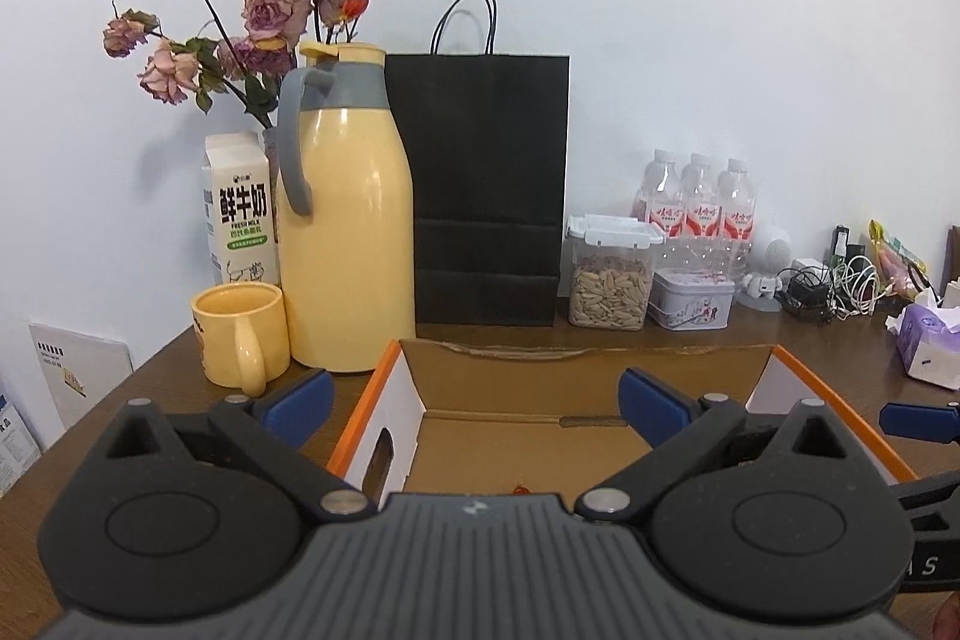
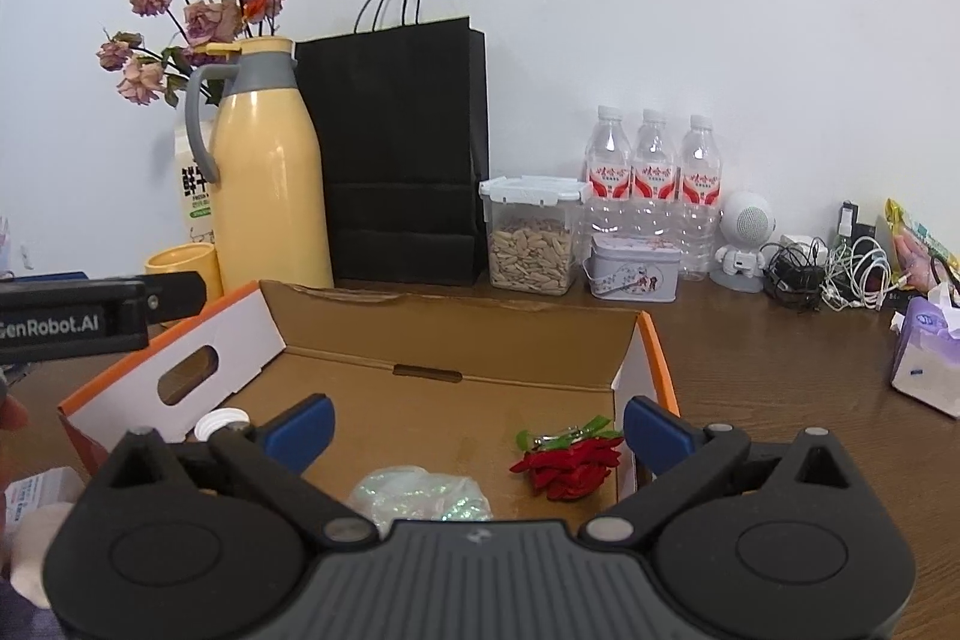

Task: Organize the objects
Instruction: 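Move the left tool to the white bottle cap on the table and grasp it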

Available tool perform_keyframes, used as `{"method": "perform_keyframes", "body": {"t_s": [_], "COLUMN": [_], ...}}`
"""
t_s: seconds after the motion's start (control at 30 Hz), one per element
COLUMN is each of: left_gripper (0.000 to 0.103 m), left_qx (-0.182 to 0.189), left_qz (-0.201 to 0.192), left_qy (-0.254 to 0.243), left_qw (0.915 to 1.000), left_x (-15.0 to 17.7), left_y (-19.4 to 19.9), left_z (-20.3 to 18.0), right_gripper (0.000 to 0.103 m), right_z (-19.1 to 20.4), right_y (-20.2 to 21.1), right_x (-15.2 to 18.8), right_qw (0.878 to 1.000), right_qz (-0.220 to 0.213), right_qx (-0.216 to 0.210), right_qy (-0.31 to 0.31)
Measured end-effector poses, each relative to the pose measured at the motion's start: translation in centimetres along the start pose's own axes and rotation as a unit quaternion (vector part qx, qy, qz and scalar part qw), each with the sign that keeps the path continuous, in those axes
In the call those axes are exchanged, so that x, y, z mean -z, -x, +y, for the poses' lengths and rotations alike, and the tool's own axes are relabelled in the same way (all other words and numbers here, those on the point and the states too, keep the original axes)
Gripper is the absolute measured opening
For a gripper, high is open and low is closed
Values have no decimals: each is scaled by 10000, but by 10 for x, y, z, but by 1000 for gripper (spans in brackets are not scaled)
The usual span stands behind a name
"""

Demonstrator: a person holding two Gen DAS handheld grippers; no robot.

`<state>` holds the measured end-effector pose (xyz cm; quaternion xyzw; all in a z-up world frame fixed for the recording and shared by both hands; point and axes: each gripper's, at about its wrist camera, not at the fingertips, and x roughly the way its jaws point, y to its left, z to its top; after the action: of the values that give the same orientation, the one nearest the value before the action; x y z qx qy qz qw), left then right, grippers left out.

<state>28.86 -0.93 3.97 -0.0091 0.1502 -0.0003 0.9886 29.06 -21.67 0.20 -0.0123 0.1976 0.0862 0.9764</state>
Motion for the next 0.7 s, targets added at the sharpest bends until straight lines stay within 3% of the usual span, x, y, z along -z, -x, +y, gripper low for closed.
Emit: {"method": "perform_keyframes", "body": {"t_s": [0.37, 0.7], "left_gripper": [103, 103], "left_qx": [-54, -462], "left_qz": [-123, -63], "left_qy": [-30, 25], "left_qw": [9999, 9989], "left_x": [-10, -5], "left_y": [42, 100], "left_z": [17, 72], "right_gripper": [103, 103], "right_z": [22, 57], "right_y": [42, 94], "right_x": [-7, 6], "right_qw": [9996, 9990], "right_qz": [-132, -109], "right_qx": [-18, -40], "right_qy": [262, 427]}}
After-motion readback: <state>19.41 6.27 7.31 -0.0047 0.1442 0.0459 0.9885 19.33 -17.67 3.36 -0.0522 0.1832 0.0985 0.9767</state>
